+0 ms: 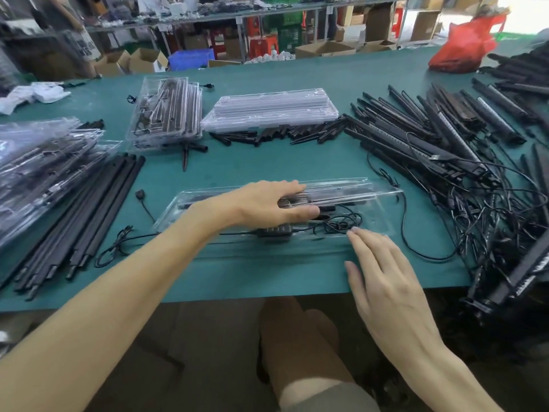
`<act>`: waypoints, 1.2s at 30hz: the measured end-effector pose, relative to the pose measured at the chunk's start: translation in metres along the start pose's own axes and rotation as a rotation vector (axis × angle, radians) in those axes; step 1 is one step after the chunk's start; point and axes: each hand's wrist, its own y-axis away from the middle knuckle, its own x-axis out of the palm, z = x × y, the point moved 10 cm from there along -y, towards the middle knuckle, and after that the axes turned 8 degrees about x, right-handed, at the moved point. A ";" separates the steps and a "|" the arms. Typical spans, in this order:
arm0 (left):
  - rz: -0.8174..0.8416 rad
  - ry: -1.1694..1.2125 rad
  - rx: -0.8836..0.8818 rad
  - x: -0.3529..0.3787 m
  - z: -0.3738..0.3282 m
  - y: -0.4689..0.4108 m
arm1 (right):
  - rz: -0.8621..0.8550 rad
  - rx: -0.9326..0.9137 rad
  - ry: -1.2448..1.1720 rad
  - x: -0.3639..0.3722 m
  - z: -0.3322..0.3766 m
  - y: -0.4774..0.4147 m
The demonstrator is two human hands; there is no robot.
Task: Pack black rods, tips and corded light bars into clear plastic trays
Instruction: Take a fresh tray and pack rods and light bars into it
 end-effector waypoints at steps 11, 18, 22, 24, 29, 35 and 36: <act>-0.125 -0.284 0.116 0.032 -0.006 0.002 | 0.157 0.074 0.018 0.001 0.001 -0.015; -0.148 -0.348 0.142 0.037 -0.008 0.002 | -0.008 0.154 -0.269 -0.019 -0.023 -0.007; -0.153 -0.362 0.136 0.040 -0.009 0.003 | -0.079 0.135 -0.196 -0.026 -0.026 -0.003; -0.152 -0.364 0.137 0.040 -0.010 0.003 | -0.070 0.188 -0.251 -0.030 -0.033 -0.009; -0.148 -0.377 0.143 0.041 -0.011 0.003 | 0.089 0.398 -0.171 -0.019 -0.055 -0.035; -0.226 -0.417 0.167 0.039 -0.013 0.005 | 0.370 0.574 -0.046 0.012 -0.078 -0.068; -0.244 -0.427 0.173 0.039 -0.014 0.006 | 0.409 0.592 -0.045 0.015 -0.080 -0.074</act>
